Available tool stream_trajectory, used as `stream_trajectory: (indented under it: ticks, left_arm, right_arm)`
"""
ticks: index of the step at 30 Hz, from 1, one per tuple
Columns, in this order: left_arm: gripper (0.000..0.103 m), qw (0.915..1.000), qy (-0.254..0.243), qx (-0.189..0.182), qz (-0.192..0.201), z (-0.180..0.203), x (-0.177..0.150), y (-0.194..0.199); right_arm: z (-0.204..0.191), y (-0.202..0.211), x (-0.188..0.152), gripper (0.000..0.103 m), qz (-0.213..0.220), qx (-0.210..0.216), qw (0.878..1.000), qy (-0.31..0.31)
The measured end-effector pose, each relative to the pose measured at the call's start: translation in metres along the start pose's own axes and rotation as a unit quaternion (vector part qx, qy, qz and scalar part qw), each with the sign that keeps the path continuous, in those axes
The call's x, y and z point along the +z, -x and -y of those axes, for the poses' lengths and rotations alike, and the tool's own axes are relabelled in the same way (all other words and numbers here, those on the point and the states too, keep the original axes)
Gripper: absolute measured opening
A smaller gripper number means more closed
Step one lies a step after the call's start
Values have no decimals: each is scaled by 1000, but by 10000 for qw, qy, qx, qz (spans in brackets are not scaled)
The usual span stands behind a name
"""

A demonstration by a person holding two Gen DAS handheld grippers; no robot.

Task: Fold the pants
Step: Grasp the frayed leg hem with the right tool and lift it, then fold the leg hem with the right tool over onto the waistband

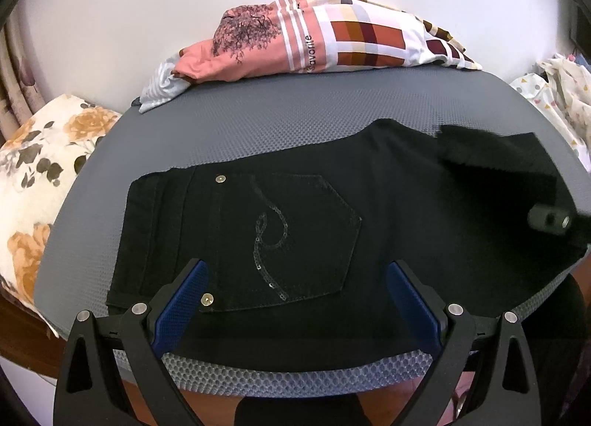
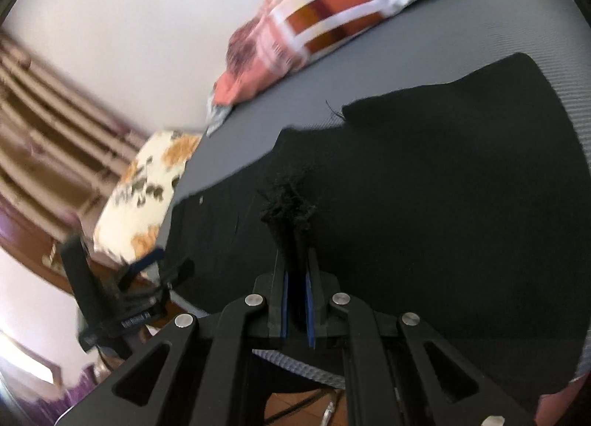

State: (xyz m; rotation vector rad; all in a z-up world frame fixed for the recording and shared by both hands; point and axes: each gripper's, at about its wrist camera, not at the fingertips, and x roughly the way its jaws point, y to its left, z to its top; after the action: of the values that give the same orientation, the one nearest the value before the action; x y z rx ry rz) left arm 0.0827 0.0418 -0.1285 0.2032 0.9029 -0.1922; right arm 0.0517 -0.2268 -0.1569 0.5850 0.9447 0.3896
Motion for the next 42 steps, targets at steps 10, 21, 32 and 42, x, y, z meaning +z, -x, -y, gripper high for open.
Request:
stream_trajectory:
  ticks: [10,21,32,42]
  left_arm:
    - [97,9998,41,-137,-127,0,-1,-5]
    - [97,9995,33,-150,-264,2,1,-9]
    - [97,9984,507,-178,-173,-24,7,-3]
    - [97,9932,1102,-141,-338,-57,8,-6]
  right_arm:
    - [-21,-19,-11,9,-132,-335,9967,732]
    - [-42,-33,-32,20,-368,-673,9835,1639]
    - [-15,8,-23,32,58,590,9970,490]
    - [-20,-24,-7,16,-199,174,9968,761]
